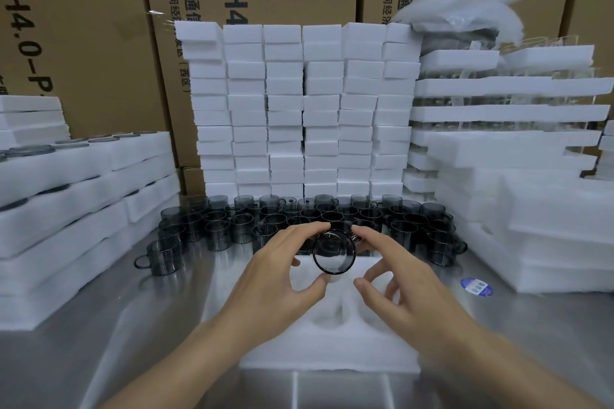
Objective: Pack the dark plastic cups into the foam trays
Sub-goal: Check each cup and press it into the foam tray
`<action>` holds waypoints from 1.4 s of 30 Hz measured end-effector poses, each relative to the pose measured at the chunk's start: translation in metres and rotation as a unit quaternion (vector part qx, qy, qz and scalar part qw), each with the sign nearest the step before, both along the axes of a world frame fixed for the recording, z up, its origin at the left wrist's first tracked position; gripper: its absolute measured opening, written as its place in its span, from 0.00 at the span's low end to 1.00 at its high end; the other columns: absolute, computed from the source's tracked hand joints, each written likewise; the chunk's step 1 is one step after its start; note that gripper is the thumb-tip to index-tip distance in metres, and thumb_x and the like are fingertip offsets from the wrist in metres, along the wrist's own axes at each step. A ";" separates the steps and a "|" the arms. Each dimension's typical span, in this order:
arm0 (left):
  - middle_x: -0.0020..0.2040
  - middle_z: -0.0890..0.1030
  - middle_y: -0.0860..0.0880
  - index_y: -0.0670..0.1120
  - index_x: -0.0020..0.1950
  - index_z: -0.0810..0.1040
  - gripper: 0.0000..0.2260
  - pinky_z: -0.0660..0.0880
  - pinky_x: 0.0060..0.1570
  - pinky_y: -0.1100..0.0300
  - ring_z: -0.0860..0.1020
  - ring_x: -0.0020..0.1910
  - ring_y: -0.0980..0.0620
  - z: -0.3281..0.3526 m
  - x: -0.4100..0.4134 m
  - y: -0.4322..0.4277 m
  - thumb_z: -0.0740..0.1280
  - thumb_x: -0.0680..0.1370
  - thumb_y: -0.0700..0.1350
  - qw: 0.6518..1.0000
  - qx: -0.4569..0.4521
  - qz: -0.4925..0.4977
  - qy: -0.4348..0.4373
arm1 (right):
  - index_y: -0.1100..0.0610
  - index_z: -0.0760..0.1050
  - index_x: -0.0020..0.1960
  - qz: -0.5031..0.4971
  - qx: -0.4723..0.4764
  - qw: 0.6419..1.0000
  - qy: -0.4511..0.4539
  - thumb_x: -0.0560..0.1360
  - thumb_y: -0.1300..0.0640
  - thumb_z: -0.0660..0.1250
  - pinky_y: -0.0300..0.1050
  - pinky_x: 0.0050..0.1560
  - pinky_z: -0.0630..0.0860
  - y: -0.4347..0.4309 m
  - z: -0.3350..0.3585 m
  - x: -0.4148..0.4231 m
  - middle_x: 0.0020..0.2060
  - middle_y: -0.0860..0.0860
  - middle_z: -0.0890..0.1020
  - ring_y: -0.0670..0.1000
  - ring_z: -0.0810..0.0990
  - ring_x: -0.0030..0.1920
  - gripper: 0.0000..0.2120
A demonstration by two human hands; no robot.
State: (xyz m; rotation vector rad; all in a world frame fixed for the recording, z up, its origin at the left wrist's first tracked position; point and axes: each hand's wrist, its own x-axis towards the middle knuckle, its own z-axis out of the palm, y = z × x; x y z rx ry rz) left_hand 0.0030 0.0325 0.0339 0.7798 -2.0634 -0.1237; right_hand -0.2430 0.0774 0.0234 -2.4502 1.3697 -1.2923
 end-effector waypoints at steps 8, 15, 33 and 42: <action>0.71 0.75 0.68 0.67 0.78 0.68 0.31 0.74 0.59 0.67 0.74 0.72 0.56 0.001 -0.001 0.002 0.73 0.76 0.51 1.000 -0.009 0.004 0.004 | 0.32 0.60 0.80 0.002 -0.033 0.999 -0.009 0.81 0.45 0.66 0.33 0.39 0.77 0.000 0.000 0.001 0.68 0.34 0.75 0.45 0.82 0.55 0.30; 0.67 0.79 0.65 0.58 0.76 0.74 0.29 0.75 0.52 0.69 0.78 0.65 0.58 0.009 -0.001 0.015 0.76 0.75 0.53 0.999 -0.040 -0.008 -0.020 | 0.44 0.74 0.72 -0.010 -0.109 0.994 -0.028 0.79 0.53 0.67 0.41 0.48 0.78 0.002 0.004 0.000 0.50 0.38 0.80 0.45 0.82 0.50 0.21; 0.60 0.86 0.53 0.60 0.73 0.74 0.23 0.78 0.51 0.56 0.84 0.60 0.49 0.027 -0.005 0.030 0.71 0.78 0.57 0.974 0.140 -0.128 0.126 | 0.54 0.79 0.70 -0.047 -0.242 0.969 0.023 0.82 0.51 0.66 0.35 0.48 0.75 0.007 0.022 -0.001 0.50 0.36 0.71 0.39 0.75 0.44 0.18; 0.36 0.86 0.40 0.56 0.67 0.79 0.16 0.74 0.44 0.54 0.84 0.38 0.40 0.029 -0.011 0.029 0.57 0.86 0.58 0.928 0.281 -0.161 0.183 | 0.54 0.81 0.57 -0.031 -0.120 0.992 -0.008 0.86 0.46 0.56 0.33 0.47 0.69 0.012 0.018 0.008 0.47 0.35 0.73 0.37 0.74 0.47 0.17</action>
